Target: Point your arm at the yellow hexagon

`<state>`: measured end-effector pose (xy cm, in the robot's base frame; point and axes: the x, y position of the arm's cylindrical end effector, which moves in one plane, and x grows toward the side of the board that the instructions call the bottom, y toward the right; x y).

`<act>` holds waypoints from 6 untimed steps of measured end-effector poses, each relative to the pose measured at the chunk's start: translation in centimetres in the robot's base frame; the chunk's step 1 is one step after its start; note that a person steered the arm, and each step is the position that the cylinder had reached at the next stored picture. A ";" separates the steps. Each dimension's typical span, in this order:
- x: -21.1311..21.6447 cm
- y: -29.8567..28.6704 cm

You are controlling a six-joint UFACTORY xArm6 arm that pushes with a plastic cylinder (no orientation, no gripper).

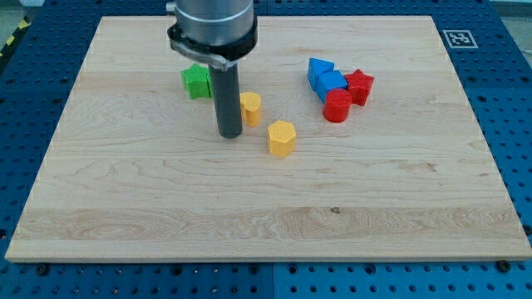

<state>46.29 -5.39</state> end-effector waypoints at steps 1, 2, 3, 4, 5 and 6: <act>0.8 1.5; 2.3 2.9; 5.1 4.7; 5.6 8.9; 5.5 9.6; 4.3 9.1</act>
